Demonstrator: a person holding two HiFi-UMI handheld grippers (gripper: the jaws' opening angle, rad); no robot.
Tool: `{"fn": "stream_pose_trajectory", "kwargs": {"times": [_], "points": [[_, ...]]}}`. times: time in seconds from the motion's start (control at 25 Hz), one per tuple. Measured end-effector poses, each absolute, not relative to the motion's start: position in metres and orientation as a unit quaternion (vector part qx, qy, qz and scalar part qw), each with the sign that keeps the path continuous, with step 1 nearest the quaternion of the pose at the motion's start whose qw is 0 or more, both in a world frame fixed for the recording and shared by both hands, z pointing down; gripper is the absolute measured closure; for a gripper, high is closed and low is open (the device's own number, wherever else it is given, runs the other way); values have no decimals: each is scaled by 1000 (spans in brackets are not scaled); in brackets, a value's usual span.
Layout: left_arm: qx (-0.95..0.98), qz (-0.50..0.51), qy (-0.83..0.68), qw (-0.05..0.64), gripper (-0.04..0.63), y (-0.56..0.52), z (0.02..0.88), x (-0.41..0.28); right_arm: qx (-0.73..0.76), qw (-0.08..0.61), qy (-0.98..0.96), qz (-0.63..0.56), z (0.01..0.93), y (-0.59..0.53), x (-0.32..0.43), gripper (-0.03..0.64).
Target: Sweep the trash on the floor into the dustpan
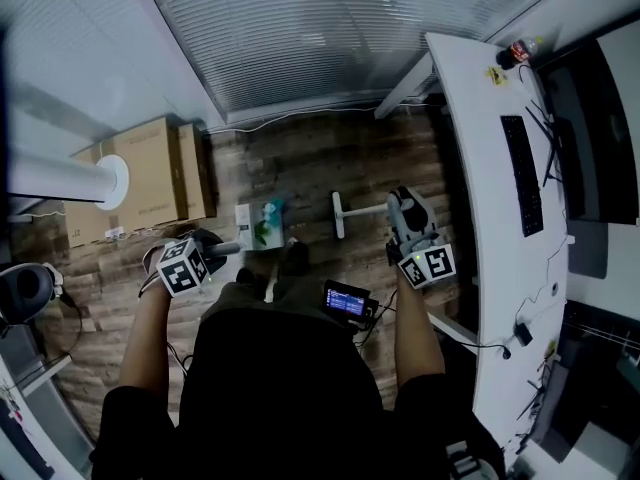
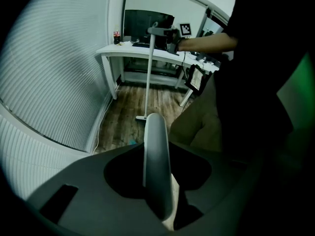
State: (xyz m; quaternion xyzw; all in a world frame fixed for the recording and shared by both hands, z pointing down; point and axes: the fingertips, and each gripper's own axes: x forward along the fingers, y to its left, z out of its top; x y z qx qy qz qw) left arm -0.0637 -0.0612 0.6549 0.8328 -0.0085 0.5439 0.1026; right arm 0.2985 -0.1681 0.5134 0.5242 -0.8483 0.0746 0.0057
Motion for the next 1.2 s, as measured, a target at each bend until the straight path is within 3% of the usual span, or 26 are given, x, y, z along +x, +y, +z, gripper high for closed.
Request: {"fn": "stream_pose_trajectory", "kwargs": {"times": [0.28,0.88,1.2], "points": [[841,528,-5,121,483,-31,675,-100,570,3,-814,112,559,-129,270,525],[875,465,-24,134,486,-12,683,-141,559,-64,-808,174,566,-106,105,485],[878,459,-21,136,488,-12,684,-139,538,-142,-805,207,555,-105,65,488]]}}
